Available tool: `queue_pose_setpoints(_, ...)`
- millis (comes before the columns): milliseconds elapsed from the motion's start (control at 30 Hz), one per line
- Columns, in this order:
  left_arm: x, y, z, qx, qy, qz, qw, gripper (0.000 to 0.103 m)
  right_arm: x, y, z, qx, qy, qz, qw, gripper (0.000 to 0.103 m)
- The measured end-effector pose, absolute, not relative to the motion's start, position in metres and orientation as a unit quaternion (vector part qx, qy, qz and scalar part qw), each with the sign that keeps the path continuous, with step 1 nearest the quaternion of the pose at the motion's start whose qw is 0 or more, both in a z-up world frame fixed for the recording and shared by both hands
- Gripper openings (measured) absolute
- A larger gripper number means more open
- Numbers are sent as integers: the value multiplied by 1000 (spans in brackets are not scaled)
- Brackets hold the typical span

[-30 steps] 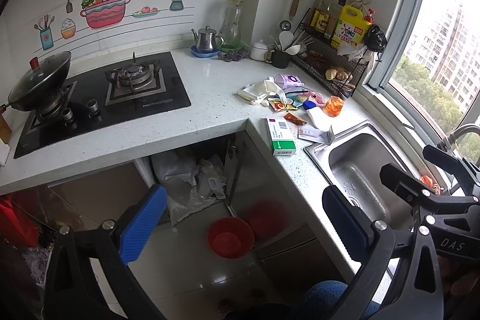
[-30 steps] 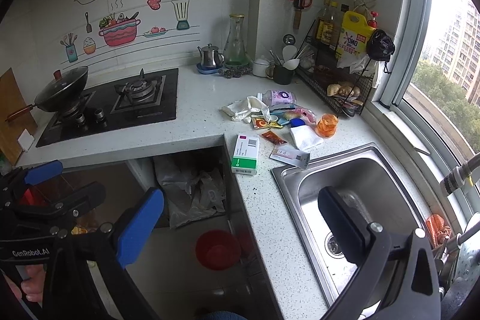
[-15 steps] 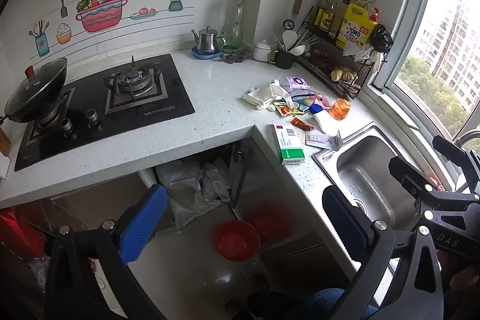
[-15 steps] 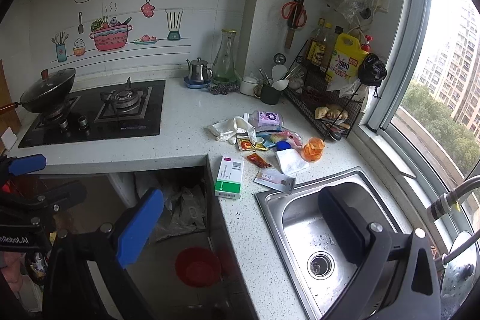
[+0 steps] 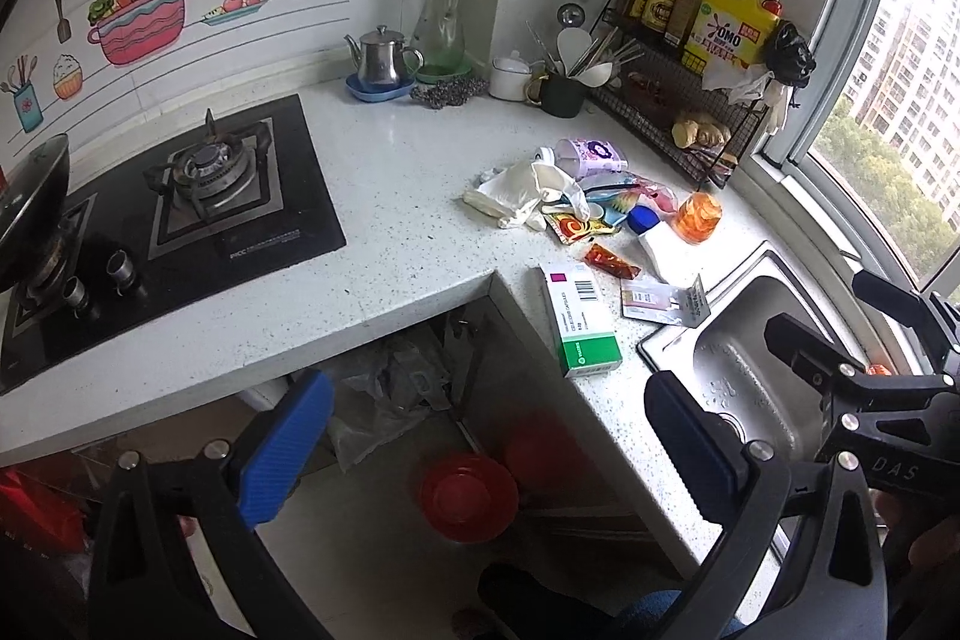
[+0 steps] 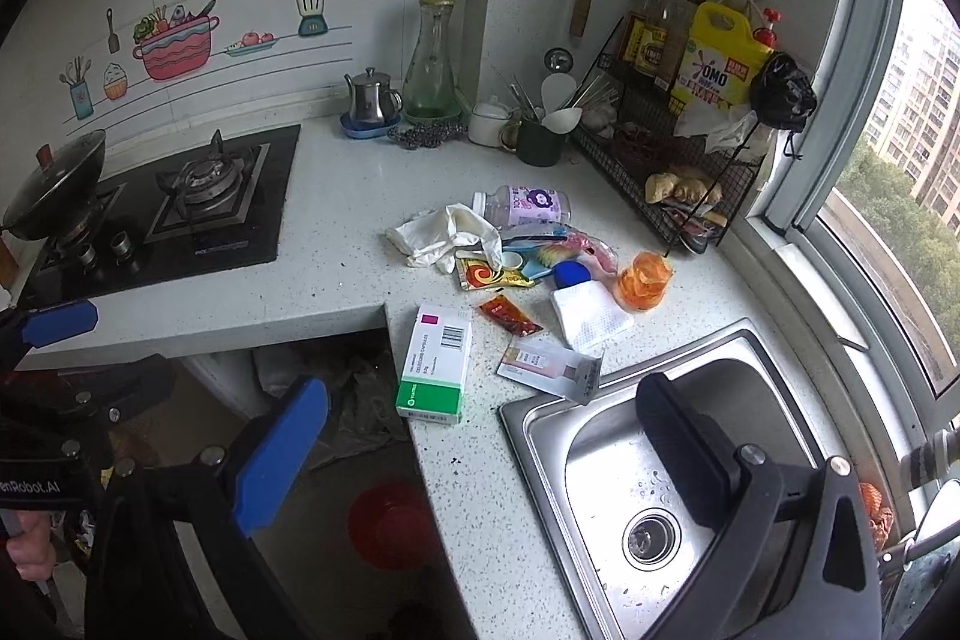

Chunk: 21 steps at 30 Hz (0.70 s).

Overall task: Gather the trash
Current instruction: 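Grasp the white-green Celecoxib capsules box with the right gripper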

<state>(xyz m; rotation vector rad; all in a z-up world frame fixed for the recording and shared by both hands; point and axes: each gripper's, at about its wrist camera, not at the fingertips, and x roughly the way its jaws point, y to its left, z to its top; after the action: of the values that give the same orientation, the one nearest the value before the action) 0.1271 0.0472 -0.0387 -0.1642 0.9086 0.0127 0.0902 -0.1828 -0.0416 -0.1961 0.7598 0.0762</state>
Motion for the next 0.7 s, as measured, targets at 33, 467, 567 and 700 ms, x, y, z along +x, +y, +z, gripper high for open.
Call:
queue_pose_setpoints(33, 137, 46, -44, -78, 446, 7, 892, 103, 101, -184, -46, -94, 380, 40, 919, 103)
queue_pose_setpoints(467, 221, 61, -121, -80, 536, 20, 840, 103, 213, -174, -126, -84, 507, 92, 853, 103)
queue_pose_setpoints(567, 233, 68, -138, -95, 552, 29, 828, 103, 232, -167, -146, -87, 532, 104, 836, 103)
queue_pose_setpoints(700, 245, 74, -157, -90, 567, 41, 818, 103, 251, -155, -171, -121, 557, 115, 813, 103)
